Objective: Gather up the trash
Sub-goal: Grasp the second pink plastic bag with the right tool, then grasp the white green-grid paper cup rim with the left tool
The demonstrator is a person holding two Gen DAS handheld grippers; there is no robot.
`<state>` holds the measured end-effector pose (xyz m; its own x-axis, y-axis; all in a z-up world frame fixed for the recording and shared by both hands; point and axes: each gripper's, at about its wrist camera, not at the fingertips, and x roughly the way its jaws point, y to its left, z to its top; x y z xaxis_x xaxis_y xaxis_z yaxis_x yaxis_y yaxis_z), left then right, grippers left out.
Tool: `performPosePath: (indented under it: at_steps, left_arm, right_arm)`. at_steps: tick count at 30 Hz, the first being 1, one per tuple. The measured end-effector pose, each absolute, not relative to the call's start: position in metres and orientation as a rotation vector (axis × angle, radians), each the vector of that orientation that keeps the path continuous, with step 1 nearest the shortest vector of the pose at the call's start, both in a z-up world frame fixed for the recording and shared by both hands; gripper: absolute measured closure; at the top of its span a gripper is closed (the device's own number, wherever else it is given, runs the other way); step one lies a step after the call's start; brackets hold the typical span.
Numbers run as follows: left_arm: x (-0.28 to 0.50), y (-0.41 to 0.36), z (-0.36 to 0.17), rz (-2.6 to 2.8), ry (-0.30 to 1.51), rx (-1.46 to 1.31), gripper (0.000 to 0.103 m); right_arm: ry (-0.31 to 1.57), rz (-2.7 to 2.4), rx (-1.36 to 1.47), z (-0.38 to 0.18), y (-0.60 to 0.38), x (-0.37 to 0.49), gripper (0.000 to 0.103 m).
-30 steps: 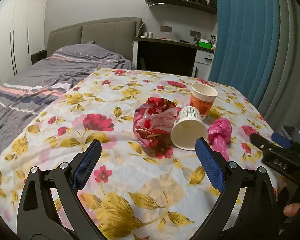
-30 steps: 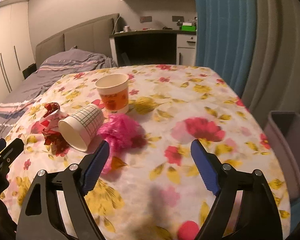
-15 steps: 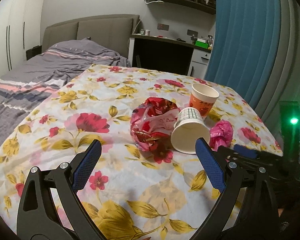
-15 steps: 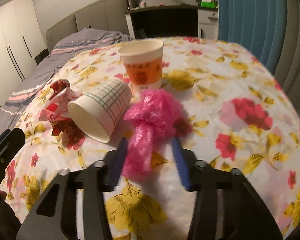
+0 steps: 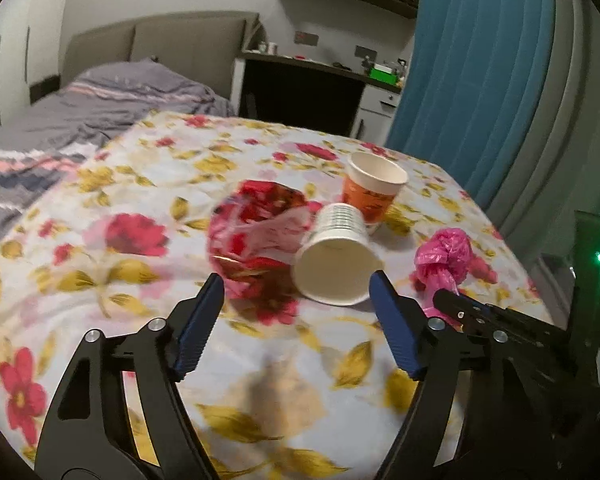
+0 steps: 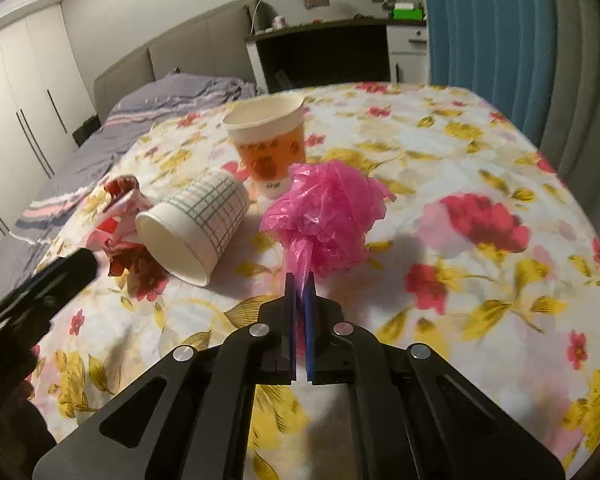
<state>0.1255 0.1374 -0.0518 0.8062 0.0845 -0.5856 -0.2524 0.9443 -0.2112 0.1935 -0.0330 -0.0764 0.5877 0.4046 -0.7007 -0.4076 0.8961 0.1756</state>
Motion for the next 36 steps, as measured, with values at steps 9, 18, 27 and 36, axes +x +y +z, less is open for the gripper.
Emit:
performPosePath:
  at_steps: [9,18,27,36]
  left_arm:
    - [0.156,0.108,-0.061,0.130,0.661,-0.294,0.039]
    - [0.185,0.097,-0.068,0.131,0.705,-0.306,0.054]
    - [0.206,0.091,-0.079,0.147,0.746,-0.292,0.090]
    - [0.203,0.084,-0.079,0.122,0.727,-0.277,0.101]
  right_arm:
    - [0.738,0.430,0.018,-0.057,-0.069,0.178,0.099]
    - [0.730,0.418,0.048,-0.055,-0.089,0.175,0.099]
    - [0.729,0.417,0.044,-0.056,-0.099,0.172,0.099]
    - [0.724,0.419,0.043,-0.055,-0.102,0.170,0.099]
